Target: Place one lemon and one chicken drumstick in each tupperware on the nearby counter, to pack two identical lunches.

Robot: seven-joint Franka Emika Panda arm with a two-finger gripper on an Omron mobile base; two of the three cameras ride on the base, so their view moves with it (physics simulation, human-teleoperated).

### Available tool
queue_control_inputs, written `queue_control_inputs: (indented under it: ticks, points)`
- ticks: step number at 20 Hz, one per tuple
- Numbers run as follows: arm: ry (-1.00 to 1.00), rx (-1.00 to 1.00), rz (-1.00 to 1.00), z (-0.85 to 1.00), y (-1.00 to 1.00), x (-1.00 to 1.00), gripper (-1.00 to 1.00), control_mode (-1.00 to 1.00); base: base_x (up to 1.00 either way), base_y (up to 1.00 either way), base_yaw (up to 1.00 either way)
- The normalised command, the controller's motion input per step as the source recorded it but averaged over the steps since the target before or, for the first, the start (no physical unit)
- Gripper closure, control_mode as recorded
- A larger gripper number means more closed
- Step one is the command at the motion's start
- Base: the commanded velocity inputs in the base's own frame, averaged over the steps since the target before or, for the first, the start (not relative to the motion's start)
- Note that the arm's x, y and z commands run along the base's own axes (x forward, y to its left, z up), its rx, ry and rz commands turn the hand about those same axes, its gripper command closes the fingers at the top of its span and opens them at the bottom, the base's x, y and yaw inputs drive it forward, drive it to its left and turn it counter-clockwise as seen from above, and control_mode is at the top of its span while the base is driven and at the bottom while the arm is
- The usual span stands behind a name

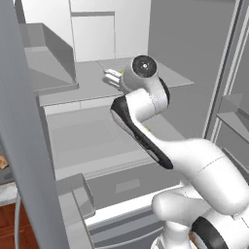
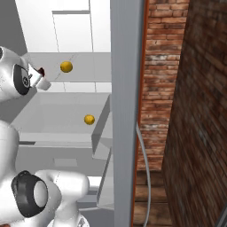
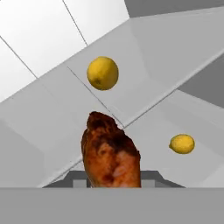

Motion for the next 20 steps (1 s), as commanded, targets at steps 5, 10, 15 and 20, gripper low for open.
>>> queue_control_inputs:
  ticks: [5,10,15,20]
  points:
    - [-0.01,0.05,0.34,0.02,-0.39,-1.0,1.0,-1.0,0.0,0.0,0.0]
    - [0.12,0.0,0.12,0.11,-0.08,-0.99,1.0,-1.0,0.0,0.0,0.0]
    - [0.18,-0.05,0.02,0.2,0.0,-0.8,1.0,-1.0,0.0,0.0,0.0]
    - [0.0,0.0,0.0,0.0,0.0,0.0,1.0,1.0,-1.0,0.0,0.0]
